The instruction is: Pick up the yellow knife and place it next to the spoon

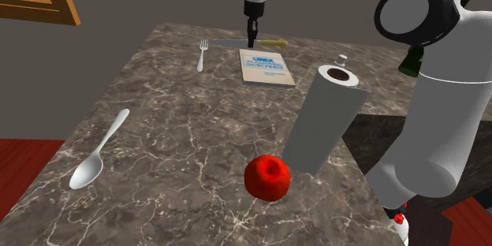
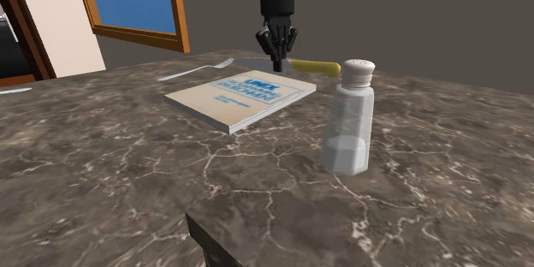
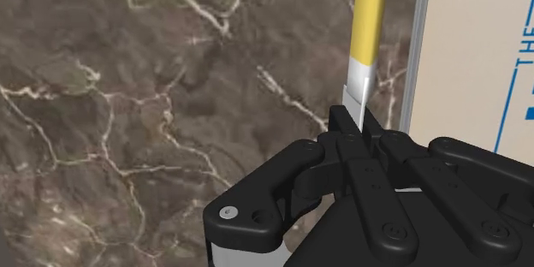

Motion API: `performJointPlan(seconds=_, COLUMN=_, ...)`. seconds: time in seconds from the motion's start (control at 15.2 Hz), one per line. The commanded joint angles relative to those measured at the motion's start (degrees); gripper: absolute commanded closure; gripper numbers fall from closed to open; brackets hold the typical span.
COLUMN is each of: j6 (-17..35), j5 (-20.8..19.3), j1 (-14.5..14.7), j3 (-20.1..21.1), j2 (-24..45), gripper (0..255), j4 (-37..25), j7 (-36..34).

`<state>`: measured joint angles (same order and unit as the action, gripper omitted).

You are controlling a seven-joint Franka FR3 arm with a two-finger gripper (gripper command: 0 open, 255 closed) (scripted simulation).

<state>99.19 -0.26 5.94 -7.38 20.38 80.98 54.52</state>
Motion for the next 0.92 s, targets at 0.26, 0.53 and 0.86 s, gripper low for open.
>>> performJointPlan(seconds=0.26, j6=-1.6, j5=0.0, j1=0.0, j3=0.0, j2=0.1, gripper=255, j4=-1.6, j7=0.1)
performJointPlan(seconds=0.53, j6=-4.8, j5=0.1, j1=-0.1, j3=0.0, j2=0.4, gripper=255, j4=-5.2, j7=0.2)
performJointPlan(seconds=0.86, j6=-9.1, j5=0.2, j1=-0.3, j3=-0.1, j2=1.3, gripper=255, j4=-10.4, j7=0.4)
